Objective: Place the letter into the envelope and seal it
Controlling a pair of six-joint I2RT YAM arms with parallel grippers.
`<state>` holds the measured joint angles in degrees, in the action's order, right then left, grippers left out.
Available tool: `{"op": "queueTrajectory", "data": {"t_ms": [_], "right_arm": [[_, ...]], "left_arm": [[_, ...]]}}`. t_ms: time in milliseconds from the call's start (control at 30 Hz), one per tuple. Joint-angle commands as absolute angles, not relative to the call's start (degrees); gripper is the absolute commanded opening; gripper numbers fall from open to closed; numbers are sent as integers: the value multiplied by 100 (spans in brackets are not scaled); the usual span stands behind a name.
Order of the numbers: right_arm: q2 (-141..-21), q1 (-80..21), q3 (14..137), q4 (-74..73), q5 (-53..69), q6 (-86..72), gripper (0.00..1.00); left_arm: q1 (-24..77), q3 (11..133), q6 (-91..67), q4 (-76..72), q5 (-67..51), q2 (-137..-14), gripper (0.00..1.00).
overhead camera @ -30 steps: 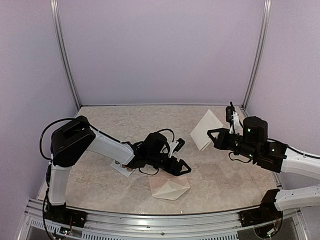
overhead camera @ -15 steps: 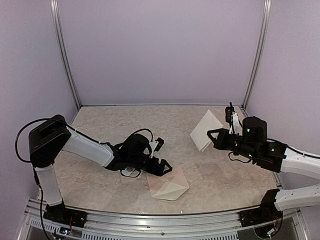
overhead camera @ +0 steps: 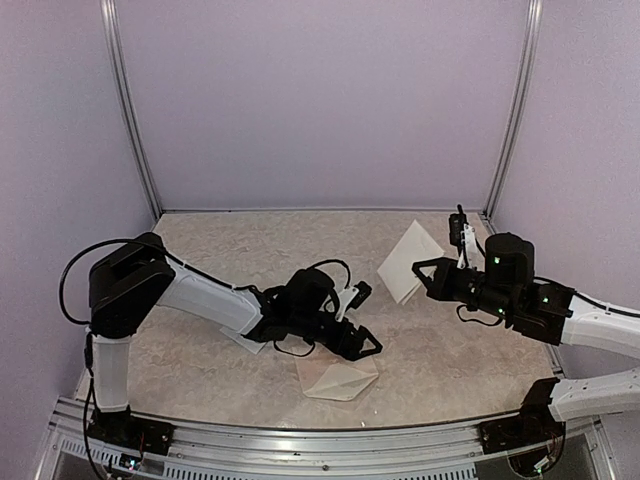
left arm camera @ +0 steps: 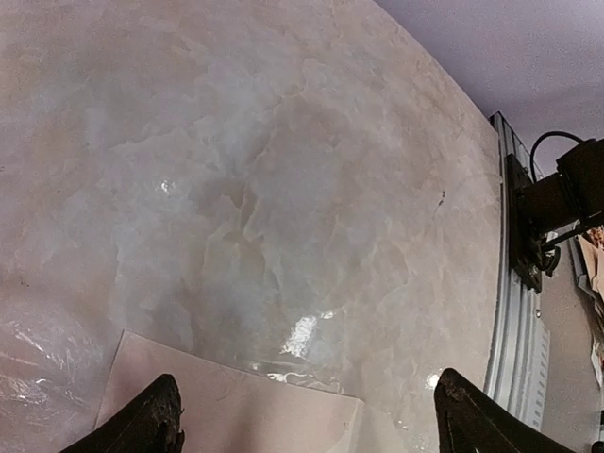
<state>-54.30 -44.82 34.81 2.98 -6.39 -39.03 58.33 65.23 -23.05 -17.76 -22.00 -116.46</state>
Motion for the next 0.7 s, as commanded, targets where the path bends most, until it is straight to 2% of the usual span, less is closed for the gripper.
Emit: {"op": "queueTrajectory", "data": {"t_ms": [0,233,667], "right_arm": [[-5295,-4423,3493,523,-532,-3774,0],[-5240,-4425,3493,553,-514,-3803,0],[-5894,-4429,3807,181,-285,-3883,0]], "left_arm": [[5795,6775,-2114,-1451,-2245,-12069,88],[5510,6310,-2398,-1539,-1512,-12014,88],[5302,5115,-3417,-942,276,-10851,89]]}}
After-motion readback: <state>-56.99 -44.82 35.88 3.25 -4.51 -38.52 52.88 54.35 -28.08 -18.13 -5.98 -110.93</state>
